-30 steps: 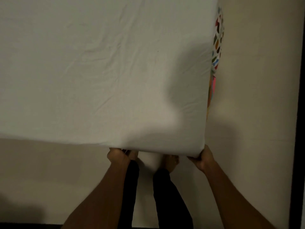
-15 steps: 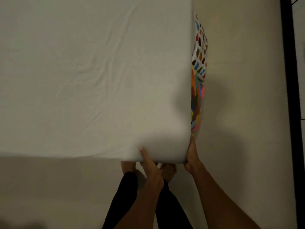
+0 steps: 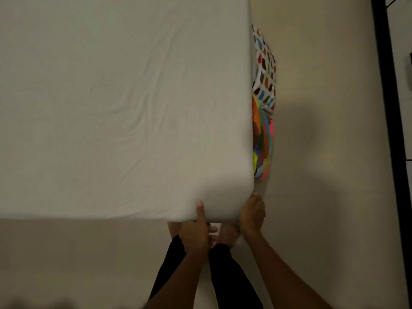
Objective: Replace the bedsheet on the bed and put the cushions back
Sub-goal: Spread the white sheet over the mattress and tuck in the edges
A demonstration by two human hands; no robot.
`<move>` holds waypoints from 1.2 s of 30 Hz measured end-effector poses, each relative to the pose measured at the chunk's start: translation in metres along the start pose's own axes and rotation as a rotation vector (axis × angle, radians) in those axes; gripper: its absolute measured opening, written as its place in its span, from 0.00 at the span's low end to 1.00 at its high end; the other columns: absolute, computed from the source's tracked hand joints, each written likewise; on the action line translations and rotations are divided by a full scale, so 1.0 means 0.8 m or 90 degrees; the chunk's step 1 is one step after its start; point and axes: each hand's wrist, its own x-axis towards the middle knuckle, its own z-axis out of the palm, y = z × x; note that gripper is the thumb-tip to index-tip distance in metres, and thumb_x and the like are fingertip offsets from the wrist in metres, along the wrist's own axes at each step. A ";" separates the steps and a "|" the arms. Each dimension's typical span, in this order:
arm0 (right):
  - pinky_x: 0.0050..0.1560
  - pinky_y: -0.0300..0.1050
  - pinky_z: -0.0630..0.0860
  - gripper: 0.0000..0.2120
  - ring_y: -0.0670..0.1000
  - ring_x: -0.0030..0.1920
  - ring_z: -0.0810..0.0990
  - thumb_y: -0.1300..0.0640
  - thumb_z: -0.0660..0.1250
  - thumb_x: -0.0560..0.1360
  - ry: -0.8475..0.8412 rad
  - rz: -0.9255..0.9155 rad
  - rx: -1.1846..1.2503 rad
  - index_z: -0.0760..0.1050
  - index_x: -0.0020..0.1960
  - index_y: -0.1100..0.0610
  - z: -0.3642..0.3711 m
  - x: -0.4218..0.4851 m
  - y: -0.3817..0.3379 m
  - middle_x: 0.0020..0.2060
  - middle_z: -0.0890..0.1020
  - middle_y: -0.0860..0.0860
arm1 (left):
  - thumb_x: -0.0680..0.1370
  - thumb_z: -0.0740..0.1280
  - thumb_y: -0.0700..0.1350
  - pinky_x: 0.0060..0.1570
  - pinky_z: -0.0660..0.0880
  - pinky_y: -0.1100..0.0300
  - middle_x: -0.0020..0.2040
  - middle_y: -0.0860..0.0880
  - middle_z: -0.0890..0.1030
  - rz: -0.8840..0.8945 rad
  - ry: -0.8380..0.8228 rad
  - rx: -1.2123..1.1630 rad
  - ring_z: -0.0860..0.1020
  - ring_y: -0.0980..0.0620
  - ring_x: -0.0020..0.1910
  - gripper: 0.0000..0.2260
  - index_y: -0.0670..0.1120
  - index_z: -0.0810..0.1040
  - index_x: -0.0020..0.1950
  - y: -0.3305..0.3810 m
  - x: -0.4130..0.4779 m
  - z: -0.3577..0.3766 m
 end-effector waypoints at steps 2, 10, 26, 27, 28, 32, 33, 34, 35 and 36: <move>0.66 0.54 0.70 0.27 0.63 0.71 0.71 0.50 0.59 0.83 -0.030 -0.177 -0.099 0.64 0.79 0.60 -0.001 -0.037 0.001 0.73 0.70 0.62 | 0.79 0.69 0.60 0.38 0.83 0.45 0.32 0.50 0.83 0.207 0.087 0.213 0.84 0.46 0.34 0.17 0.49 0.79 0.38 -0.001 -0.001 -0.011; 0.71 0.65 0.71 0.42 0.66 0.83 0.43 0.39 0.60 0.81 -0.079 -0.560 -0.604 0.43 0.85 0.52 -0.029 -0.066 0.030 0.83 0.40 0.62 | 0.80 0.67 0.50 0.72 0.67 0.44 0.85 0.48 0.49 0.530 -0.023 0.785 0.50 0.46 0.84 0.34 0.58 0.56 0.84 0.018 -0.017 -0.014; 0.80 0.55 0.59 0.27 0.58 0.83 0.53 0.48 0.56 0.84 -0.292 -0.560 -0.647 0.63 0.80 0.55 -0.165 -0.141 -0.154 0.81 0.60 0.57 | 0.81 0.64 0.52 0.73 0.66 0.46 0.81 0.48 0.60 0.471 -0.118 0.866 0.58 0.47 0.80 0.23 0.51 0.68 0.76 0.167 -0.151 -0.075; 0.80 0.54 0.58 0.27 0.57 0.83 0.52 0.47 0.56 0.84 -0.272 -0.562 -0.641 0.62 0.81 0.54 -0.179 -0.150 -0.172 0.82 0.60 0.55 | 0.81 0.64 0.52 0.73 0.66 0.46 0.81 0.48 0.60 0.480 -0.110 0.865 0.58 0.47 0.81 0.23 0.51 0.69 0.76 0.175 -0.168 -0.079; 0.80 0.54 0.57 0.27 0.57 0.83 0.52 0.47 0.56 0.84 -0.257 -0.574 -0.636 0.62 0.80 0.54 -0.193 -0.161 -0.189 0.81 0.61 0.55 | 0.81 0.64 0.52 0.73 0.66 0.46 0.82 0.47 0.60 0.493 -0.106 0.858 0.57 0.47 0.81 0.23 0.51 0.69 0.76 0.183 -0.186 -0.083; 0.80 0.54 0.58 0.25 0.57 0.83 0.54 0.47 0.56 0.84 -0.240 -0.599 -0.627 0.65 0.79 0.53 -0.251 -0.211 -0.239 0.80 0.63 0.54 | 0.82 0.63 0.53 0.74 0.64 0.46 0.82 0.47 0.58 0.526 -0.101 0.833 0.56 0.47 0.81 0.23 0.52 0.68 0.77 0.203 -0.257 -0.099; 0.81 0.55 0.58 0.25 0.57 0.83 0.54 0.46 0.56 0.84 -0.232 -0.602 -0.635 0.65 0.79 0.53 -0.261 -0.219 -0.250 0.80 0.64 0.54 | 0.82 0.63 0.53 0.75 0.64 0.45 0.83 0.47 0.58 0.536 -0.098 0.832 0.56 0.46 0.82 0.23 0.52 0.68 0.77 0.209 -0.267 -0.099; 0.81 0.56 0.58 0.25 0.58 0.83 0.54 0.46 0.56 0.85 -0.223 -0.609 -0.641 0.65 0.79 0.53 -0.269 -0.226 -0.261 0.80 0.64 0.54 | 0.82 0.63 0.54 0.75 0.64 0.45 0.83 0.47 0.58 0.547 -0.093 0.828 0.56 0.46 0.82 0.24 0.52 0.67 0.77 0.217 -0.276 -0.099; 0.81 0.57 0.58 0.25 0.58 0.83 0.54 0.45 0.56 0.85 -0.217 -0.617 -0.647 0.65 0.79 0.52 -0.276 -0.233 -0.269 0.80 0.64 0.54 | 0.82 0.63 0.54 0.75 0.64 0.44 0.83 0.47 0.57 0.556 -0.092 0.828 0.56 0.46 0.82 0.24 0.52 0.67 0.77 0.223 -0.284 -0.099; 0.81 0.58 0.58 0.25 0.58 0.83 0.55 0.44 0.56 0.85 -0.214 -0.626 -0.659 0.65 0.79 0.52 -0.283 -0.238 -0.274 0.80 0.64 0.53 | 0.82 0.63 0.54 0.75 0.63 0.44 0.83 0.47 0.57 0.560 -0.094 0.830 0.56 0.46 0.82 0.24 0.52 0.67 0.77 0.227 -0.290 -0.099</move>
